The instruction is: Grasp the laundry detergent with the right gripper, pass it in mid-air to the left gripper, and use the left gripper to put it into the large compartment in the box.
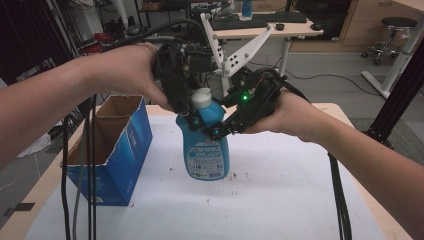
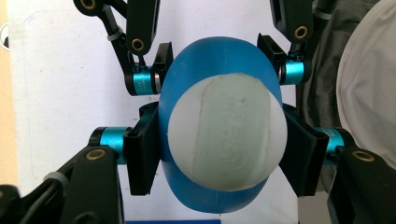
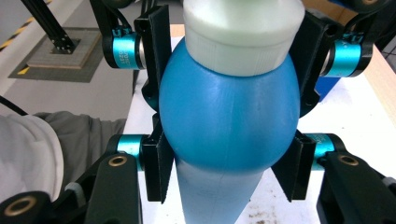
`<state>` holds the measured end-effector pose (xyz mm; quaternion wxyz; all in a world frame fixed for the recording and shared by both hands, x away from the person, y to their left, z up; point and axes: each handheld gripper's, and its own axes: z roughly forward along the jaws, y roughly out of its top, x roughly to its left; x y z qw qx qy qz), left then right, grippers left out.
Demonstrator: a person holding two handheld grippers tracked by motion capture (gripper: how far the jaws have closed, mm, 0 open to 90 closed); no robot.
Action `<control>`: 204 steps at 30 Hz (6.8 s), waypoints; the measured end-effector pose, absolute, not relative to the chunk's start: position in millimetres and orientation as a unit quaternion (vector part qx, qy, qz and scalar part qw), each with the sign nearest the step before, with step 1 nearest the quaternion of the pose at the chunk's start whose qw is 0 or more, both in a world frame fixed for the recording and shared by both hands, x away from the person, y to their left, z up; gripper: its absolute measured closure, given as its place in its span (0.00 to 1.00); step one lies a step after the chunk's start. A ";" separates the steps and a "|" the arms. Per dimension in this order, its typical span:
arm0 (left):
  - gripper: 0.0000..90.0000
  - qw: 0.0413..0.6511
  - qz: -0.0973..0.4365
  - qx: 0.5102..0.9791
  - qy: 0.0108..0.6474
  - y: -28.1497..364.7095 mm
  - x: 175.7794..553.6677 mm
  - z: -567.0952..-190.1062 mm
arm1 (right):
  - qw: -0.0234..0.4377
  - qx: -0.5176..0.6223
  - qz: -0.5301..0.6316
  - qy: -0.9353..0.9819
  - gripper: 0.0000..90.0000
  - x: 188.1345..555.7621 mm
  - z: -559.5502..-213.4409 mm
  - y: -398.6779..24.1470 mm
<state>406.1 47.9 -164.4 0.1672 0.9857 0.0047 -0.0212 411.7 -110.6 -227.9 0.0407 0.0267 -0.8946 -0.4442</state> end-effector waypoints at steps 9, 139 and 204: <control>0.43 0.150 -0.021 0.988 0.013 49.0 405.8 -164.8 | 0.048 0.035 -0.442 -0.895 0.39 410.1 -230.4 -104.9; 0.43 0.068 0.048 0.921 0.381 250.0 408.5 -255.0 | 0.052 -0.186 -0.172 -0.966 0.15 476.0 -297.0 -246.7; 0.20 0.056 0.063 0.928 0.364 256.7 408.2 -261.2 | 0.055 -0.196 -0.181 -0.962 0.15 473.3 -298.2 -256.9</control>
